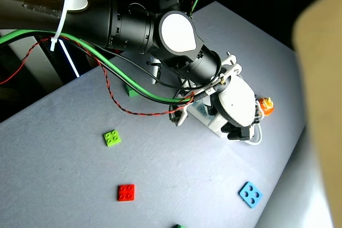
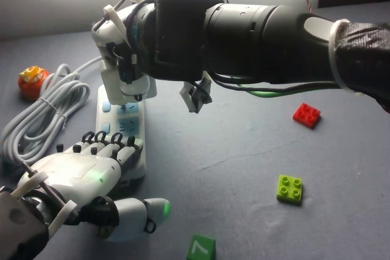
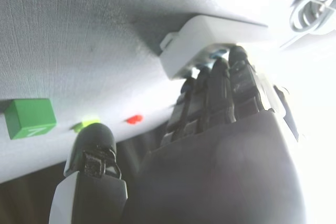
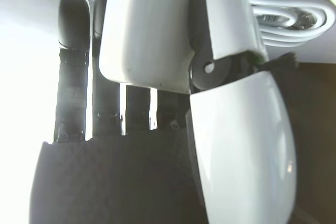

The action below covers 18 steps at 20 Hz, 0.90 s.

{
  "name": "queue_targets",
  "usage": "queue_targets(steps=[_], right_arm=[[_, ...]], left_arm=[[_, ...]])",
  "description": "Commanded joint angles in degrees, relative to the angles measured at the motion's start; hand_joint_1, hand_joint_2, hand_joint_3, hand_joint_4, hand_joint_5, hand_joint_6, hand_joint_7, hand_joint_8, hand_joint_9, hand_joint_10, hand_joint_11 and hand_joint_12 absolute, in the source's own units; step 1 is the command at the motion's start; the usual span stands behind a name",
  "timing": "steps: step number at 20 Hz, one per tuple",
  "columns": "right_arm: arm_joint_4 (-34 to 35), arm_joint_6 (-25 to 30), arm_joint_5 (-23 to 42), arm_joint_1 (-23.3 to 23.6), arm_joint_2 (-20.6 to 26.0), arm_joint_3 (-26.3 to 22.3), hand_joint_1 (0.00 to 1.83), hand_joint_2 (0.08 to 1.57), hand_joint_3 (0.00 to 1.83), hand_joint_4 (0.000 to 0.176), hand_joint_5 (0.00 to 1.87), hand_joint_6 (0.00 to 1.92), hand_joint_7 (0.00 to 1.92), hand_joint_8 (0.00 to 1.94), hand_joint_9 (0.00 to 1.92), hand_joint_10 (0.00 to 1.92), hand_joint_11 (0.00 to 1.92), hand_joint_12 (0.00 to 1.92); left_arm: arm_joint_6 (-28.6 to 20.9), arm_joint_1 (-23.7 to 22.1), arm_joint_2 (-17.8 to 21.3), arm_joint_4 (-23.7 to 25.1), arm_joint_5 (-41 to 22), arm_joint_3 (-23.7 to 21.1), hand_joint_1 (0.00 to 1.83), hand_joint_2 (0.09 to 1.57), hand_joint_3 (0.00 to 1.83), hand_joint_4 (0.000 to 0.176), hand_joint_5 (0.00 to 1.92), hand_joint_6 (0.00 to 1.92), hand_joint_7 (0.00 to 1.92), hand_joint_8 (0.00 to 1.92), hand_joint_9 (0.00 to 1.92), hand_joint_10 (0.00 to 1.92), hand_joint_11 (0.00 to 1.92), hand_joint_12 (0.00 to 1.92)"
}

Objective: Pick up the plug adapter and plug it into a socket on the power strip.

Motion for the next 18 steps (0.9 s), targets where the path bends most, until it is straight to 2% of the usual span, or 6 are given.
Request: queue_targets(steps=[1, 3, 7, 12, 13, 18], right_arm=[[-2.5, 0.2, 2.4, 0.2, 0.2, 0.1, 1.34, 1.11, 0.0, 0.0, 0.97, 0.97, 1.06, 0.89, 0.85, 1.13, 0.51, 1.32], [-2.5, 0.8, 2.4, 0.0, 0.2, 0.1, 1.37, 1.11, 0.0, 0.0, 0.96, 0.99, 1.07, 0.88, 0.83, 1.23, 0.5, 1.34], [-2.5, 0.9, 2.8, -0.4, -0.2, 0.1, 1.37, 1.1, 0.0, 0.0, 0.94, 1.0, 1.08, 0.84, 0.88, 1.19, 0.56, 1.3], [-2.5, 1.3, 3.1, -0.9, -0.9, 0.1, 1.37, 1.12, 0.0, 0.0, 0.92, 1.02, 1.04, 0.92, 0.85, 1.25, 0.56, 1.33], [-2.5, 1.6, 3.1, -1.0, -1.1, 0.1, 1.38, 1.1, 0.0, 0.0, 0.95, 0.97, 1.09, 0.83, 0.88, 1.21, 0.57, 1.32], [-2.7, 3.3, 4.1, -1.8, -1.3, 0.1, 1.38, 1.09, 0.0, 0.0, 0.98, 0.91, 1.13, 0.77, 0.89, 1.18, 0.57, 1.31]], left_arm=[[-0.1, 0.3, -1.2, -0.7, 4.0, 0.2, 0.0, 1.23, 0.0, 0.0, 0.02, 0.01, 0.02, 0.01, 0.01, 0.0, 0.0, 0.0], [0.0, 0.3, -1.2, -0.7, 4.2, 0.3, 0.0, 1.24, 0.01, 0.0, 0.02, 0.01, 0.03, 0.01, 0.01, 0.0, 0.0, 0.0], [0.0, 0.3, -1.2, -0.7, 4.3, 0.3, 0.0, 1.24, 0.0, 0.0, 0.05, 0.01, 0.07, 0.01, 0.05, 0.02, 0.03, 0.02], [0.0, 0.1, -1.5, -0.7, 4.3, 0.3, 0.0, 1.23, 0.0, 0.0, 0.06, 0.01, 0.07, 0.01, 0.05, 0.01, 0.03, 0.02], [0.0, 0.0, -1.7, -0.7, 4.4, 0.4, 0.0, 1.24, 0.0, 0.0, 0.04, 0.0, 0.03, 0.0, 0.01, 0.0, 0.0, 0.0], [0.1, -0.1, -2.1, -0.7, 4.6, 0.4, 0.0, 1.23, 0.0, 0.0, 0.07, 0.01, 0.06, 0.01, 0.03, 0.01, 0.0, 0.0]])
